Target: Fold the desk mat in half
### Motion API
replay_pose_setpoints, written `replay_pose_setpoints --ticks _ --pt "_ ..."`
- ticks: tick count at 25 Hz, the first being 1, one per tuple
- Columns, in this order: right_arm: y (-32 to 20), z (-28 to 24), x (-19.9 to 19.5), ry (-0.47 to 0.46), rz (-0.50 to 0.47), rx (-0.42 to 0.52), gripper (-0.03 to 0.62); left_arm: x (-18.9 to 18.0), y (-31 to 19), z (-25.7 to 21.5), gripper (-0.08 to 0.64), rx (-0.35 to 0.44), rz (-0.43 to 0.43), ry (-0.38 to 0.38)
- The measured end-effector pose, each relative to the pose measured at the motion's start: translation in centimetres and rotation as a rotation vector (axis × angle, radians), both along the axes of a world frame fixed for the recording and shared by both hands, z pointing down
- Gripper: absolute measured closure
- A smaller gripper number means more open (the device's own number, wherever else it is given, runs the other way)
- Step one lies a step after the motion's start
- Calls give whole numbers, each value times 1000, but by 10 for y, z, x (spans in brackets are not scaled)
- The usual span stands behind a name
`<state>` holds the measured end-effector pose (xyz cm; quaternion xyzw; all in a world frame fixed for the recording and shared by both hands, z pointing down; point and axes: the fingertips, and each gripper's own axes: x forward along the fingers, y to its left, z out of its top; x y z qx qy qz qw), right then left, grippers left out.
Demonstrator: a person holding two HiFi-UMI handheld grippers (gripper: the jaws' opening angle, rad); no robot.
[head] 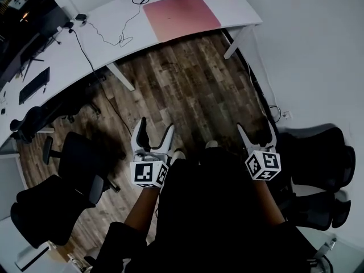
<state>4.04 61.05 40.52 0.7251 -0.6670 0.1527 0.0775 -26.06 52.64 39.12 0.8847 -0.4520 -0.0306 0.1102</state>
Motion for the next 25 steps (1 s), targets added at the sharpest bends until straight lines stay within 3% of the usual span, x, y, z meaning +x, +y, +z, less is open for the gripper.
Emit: replay_pose_setpoints --ticks 3,7,12,18,25 --pt "-7 3 -5 -3 -22 -18 110 4 0 -2 196 -10 35 31" --pt "-29 -2 -2 -3 -40 -3 110 18 -12 -3 196 -8 61 2" --pt "-72 9 9 -21 -70 -3 110 25 -40 -5 196 6 10 -10" --pt "-149 19 36 -76 -115 -6 111 53 -100 -2 196 -36 -48 -9" --pt "-239 17 81 -36 -155 14 112 101 -178 -7 196 -28 -65 -49"
